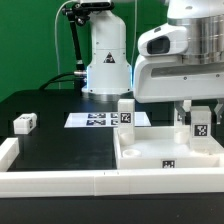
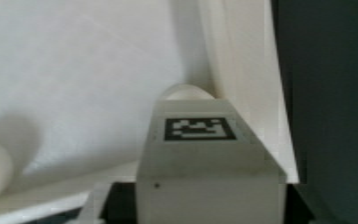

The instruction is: Assemble square table

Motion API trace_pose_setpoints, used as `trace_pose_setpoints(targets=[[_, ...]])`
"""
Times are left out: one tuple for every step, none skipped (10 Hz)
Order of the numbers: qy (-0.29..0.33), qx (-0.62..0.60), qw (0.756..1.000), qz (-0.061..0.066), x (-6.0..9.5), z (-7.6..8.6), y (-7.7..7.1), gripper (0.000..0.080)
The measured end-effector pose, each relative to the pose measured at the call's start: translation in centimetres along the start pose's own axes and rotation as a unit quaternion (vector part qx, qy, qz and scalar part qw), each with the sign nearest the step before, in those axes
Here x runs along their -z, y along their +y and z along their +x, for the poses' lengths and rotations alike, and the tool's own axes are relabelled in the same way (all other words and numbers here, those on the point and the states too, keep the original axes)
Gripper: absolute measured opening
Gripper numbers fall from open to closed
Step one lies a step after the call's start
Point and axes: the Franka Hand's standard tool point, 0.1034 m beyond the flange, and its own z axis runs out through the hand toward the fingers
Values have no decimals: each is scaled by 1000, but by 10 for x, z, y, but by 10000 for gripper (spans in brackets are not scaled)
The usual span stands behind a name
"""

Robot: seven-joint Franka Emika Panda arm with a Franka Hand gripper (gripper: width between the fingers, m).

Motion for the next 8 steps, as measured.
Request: trace_pose_setpoints(targets=[[5,-40,999,1,-1,0,0,291],[6,-87,996,1,-1,0,0,291],[6,-131,991,2,-1,0,0,291],[6,-198,980,2,-2,0,1,291],[6,-229,973,2,-2,0,1,291],[6,-278,960,3,-2,1,2,291],[5,-304,953,3,-2,1,2,291],[4,-359,933,4,-2,1,2,291]])
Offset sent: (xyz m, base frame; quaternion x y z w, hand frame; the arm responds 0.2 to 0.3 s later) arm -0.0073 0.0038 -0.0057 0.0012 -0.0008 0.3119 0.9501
